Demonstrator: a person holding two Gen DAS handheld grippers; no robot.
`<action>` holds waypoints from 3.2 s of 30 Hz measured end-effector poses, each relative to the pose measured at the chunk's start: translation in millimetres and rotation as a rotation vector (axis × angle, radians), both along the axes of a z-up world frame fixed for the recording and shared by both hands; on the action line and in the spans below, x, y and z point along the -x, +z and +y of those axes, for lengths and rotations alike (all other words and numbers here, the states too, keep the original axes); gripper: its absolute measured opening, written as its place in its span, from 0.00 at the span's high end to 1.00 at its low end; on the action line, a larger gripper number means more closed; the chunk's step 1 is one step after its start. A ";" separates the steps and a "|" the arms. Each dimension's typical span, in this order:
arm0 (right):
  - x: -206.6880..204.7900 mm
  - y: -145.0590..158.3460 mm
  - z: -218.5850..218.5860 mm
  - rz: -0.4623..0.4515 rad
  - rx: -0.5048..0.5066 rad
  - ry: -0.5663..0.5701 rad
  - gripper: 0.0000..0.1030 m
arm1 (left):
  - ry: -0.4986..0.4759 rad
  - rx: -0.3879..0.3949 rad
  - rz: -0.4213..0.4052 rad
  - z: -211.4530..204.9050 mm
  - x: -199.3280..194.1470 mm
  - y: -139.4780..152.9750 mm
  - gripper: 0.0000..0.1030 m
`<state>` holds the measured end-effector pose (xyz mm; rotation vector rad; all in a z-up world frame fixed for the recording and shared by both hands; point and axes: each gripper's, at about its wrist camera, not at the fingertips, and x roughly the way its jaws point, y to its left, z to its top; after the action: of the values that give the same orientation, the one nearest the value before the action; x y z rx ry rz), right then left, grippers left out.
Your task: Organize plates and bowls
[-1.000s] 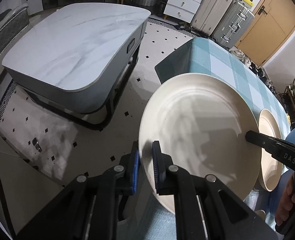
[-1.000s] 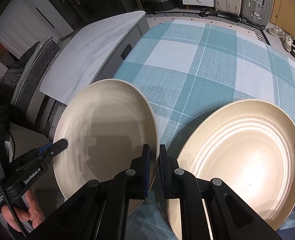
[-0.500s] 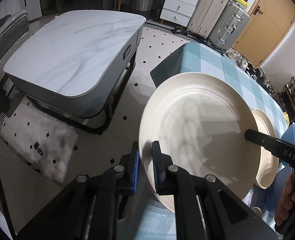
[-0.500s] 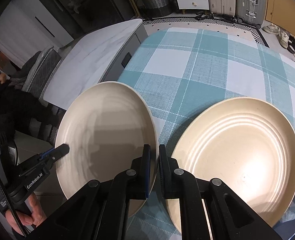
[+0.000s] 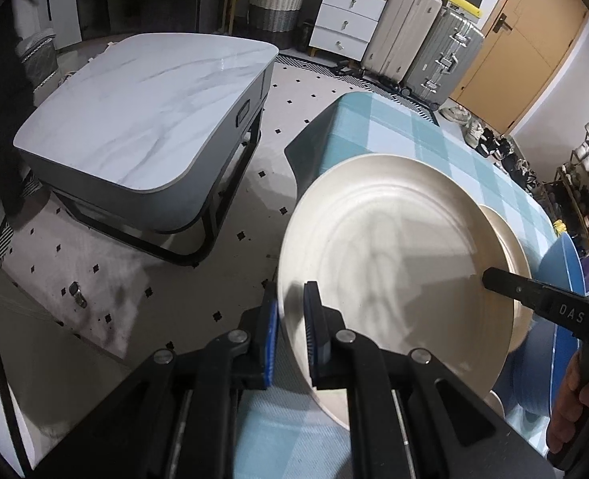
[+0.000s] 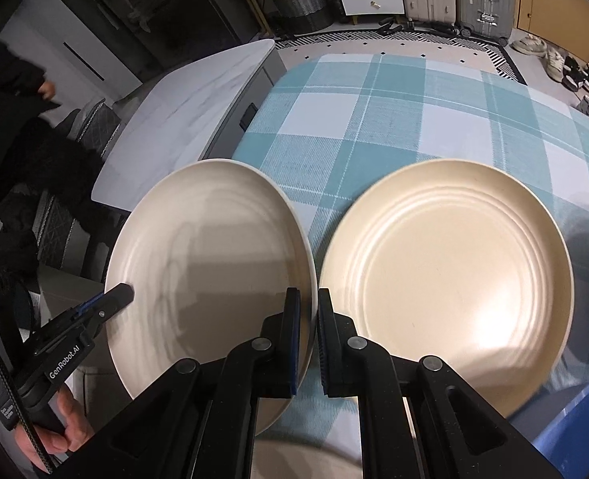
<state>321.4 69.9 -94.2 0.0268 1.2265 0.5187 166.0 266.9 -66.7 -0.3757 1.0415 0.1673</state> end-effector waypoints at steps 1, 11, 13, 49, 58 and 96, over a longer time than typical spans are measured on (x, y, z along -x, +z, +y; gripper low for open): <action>2.9 2.1 -1.6 -0.004 0.001 0.001 0.93 | -0.006 0.001 0.000 -2.6 3.8 1.7 0.91; 50.0 17.0 -28.8 -0.024 -0.009 0.007 0.93 | 0.003 -0.001 -0.034 -26.4 47.1 15.1 0.91; 54.5 15.6 -33.0 -0.019 -0.017 0.005 0.93 | -0.003 -0.011 -0.026 -32.9 51.4 13.8 0.91; 144.0 -9.2 -93.8 -0.051 -0.040 -0.063 0.93 | -0.062 -0.011 -0.002 -84.5 111.3 -9.4 0.91; 166.8 -17.3 -104.6 -0.051 -0.053 -0.079 0.93 | -0.076 0.011 0.001 -86.2 120.9 -18.7 0.91; 223.2 -28.9 -131.6 -0.106 -0.033 -0.201 0.91 | -0.167 -0.020 0.053 -125.2 126.4 -40.6 0.82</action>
<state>98.2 -61.8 -123.1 0.1473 1.0982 0.3607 39.6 141.7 -107.3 -0.2662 1.1176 0.0377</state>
